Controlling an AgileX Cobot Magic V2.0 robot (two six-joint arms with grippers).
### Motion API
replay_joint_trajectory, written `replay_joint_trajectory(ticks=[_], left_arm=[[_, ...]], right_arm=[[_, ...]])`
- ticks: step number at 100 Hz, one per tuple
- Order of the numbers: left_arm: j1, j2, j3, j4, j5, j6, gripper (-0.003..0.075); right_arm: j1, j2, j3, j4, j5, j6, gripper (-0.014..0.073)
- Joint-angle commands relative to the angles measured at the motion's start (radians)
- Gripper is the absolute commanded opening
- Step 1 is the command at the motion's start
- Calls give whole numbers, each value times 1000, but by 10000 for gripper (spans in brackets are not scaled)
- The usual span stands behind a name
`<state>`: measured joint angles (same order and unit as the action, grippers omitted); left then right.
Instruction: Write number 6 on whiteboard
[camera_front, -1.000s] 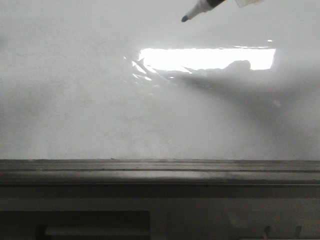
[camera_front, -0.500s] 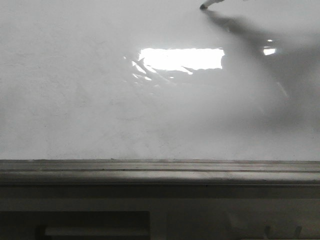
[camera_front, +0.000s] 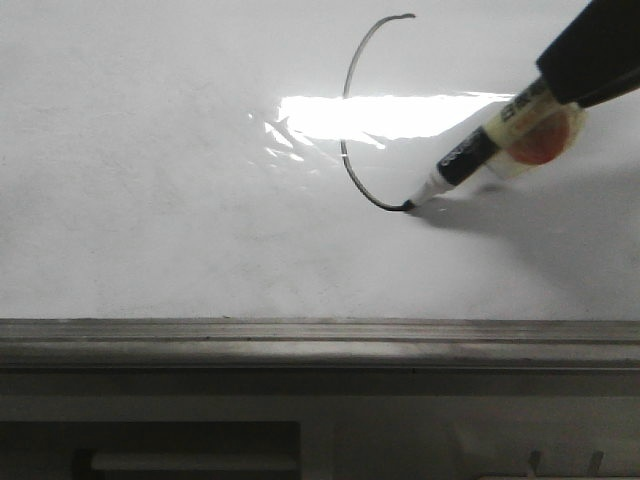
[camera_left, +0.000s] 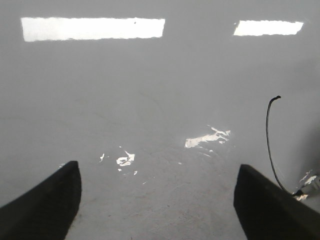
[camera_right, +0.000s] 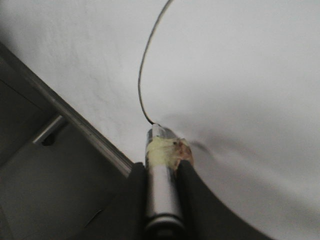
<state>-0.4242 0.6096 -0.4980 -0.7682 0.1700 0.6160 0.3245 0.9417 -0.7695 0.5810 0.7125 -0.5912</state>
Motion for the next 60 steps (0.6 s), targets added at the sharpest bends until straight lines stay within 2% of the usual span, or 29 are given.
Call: replay_joint_trajectory(ticks=[1,20,36,46,60], left_arm=[[1,-2,-26,-16,-59,1,565],[1,-2,-26,-16,-55,1,565],[1,-2,-26,-16,-54,1,565],[1,-2,-26,-16,-54,1,565],[1,-2,-30,-18,-20,1,565]], right_arm=[[-22,-44,-21,-140,-156,37,-45],[-14,-59,-21,-15,-285,32,-46],[50,34,-21,162,-307,-92,-46],[100,75,-26,173,-261,-108,-46],[105,25,-36,148,-93,-108,-45]])
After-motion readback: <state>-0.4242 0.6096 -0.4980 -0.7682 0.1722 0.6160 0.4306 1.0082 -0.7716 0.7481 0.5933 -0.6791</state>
